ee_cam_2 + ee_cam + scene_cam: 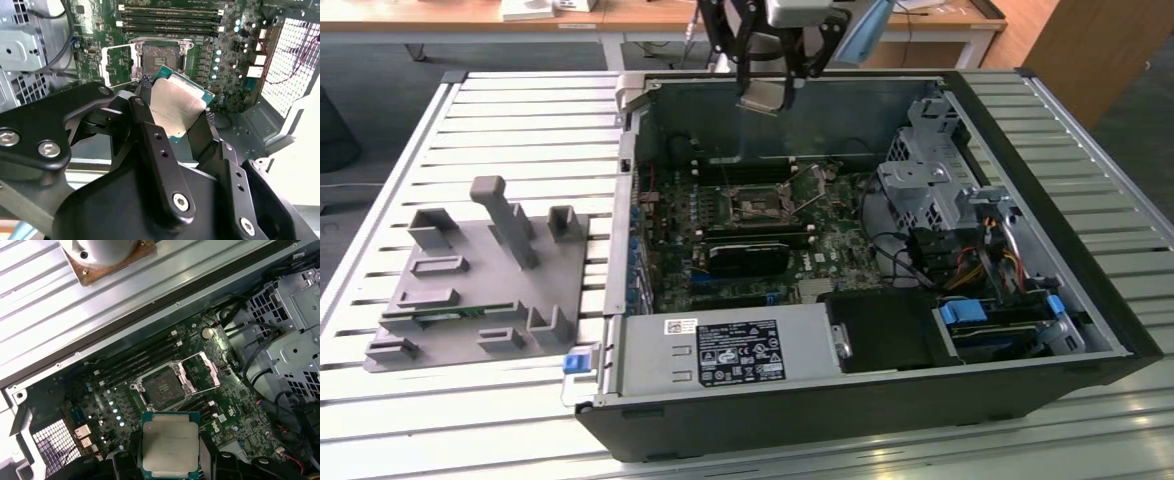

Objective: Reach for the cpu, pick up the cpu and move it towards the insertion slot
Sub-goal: 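Pick up the cpu and move it towards the insertion slot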

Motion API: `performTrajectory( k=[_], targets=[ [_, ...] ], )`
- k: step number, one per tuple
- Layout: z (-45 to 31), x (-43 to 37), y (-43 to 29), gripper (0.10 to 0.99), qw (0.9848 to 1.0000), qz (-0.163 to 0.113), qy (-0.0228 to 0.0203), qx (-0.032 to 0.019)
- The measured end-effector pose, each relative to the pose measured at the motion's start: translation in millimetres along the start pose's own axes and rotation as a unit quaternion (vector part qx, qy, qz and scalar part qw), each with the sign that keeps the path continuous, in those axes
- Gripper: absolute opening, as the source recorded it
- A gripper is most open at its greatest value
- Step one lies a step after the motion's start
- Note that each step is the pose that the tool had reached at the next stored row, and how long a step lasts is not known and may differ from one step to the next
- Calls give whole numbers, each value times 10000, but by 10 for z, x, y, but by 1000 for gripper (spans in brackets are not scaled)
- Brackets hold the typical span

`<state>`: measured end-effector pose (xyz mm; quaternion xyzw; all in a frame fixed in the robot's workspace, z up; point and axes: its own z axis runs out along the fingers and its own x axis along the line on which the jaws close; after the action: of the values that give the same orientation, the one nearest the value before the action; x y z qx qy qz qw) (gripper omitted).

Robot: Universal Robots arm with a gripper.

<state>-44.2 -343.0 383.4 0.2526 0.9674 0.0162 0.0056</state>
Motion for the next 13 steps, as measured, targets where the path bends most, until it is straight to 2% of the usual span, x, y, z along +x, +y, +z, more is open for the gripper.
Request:
performTrajectory(
  k=[4, 7, 10, 13],
  targets=[
    [15, 0, 0, 541, 9995, 306, -10, 2],
    [32, 0, 0, 541, 9983, 578, -20, 2],
    [50, 0, -1, 541, 9964, 846, -29, 3],
    [68, 0, -2, 541, 9937, 1120, -38, 3]
  ],
)
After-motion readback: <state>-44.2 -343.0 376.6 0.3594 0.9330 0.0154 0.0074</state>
